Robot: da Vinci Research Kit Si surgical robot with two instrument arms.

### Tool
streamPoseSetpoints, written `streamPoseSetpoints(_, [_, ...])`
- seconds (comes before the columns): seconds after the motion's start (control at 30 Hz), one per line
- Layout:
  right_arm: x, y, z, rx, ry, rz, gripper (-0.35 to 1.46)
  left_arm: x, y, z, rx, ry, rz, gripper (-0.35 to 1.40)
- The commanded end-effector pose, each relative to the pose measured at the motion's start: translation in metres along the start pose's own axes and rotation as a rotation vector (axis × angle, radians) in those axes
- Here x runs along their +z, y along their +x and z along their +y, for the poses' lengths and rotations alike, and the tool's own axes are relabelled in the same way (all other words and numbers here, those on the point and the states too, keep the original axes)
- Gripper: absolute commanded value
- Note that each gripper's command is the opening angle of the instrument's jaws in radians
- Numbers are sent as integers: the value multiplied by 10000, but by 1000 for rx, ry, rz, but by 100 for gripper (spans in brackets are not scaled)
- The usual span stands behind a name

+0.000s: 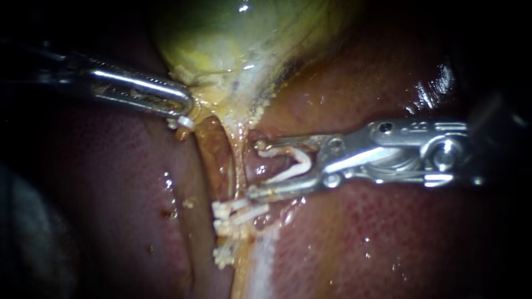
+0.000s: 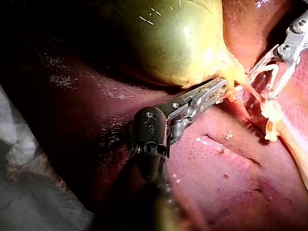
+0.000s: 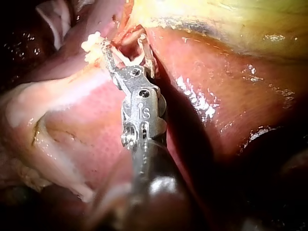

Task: Clipping third clip right tube

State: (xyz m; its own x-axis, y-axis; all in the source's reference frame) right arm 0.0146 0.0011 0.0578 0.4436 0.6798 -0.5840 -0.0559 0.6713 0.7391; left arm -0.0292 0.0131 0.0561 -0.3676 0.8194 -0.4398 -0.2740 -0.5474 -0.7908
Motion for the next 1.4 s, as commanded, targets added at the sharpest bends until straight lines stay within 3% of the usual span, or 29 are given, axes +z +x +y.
streamPoseSetpoints(0.03, [4, 0, 2, 10, 0, 4, 48, 0, 0, 0, 1, 0, 0, -35])
streamPoseSetpoints(0.17, [17, -1, 11, 57, 7, 34, 47, 1, -1, 0, 1, 1, 0, -35])
streamPoseSetpoints(0.3, [26, 3, 18, 119, 35, 94, 47, 1, -1, 0, 1, 1, 0, -35])
streamPoseSetpoints(0.63, [41, 13, 21, 196, 118, 236, 46, 1, -1, 0, 1, 1, 0, -35])
streamPoseSetpoints(0.87, [35, 25, 18, 204, 141, 271, 46, 2, -2, 0, 1, 1, 0, -35])
streamPoseSetpoints(1.03, [23, 46, 8, 218, 177, 321, 45, 2, -2, -1, 2, 1, 0, -35])
streamPoseSetpoints(1.17, [16, 61, 0, 228, 188, 335, 43, 2, -2, -1, 2, 1, 0, -35])
streamPoseSetpoints(1.4, [15, 61, 1, 228, 189, 336, 38, 2, -3, -2, 2, 1, 0, -35])
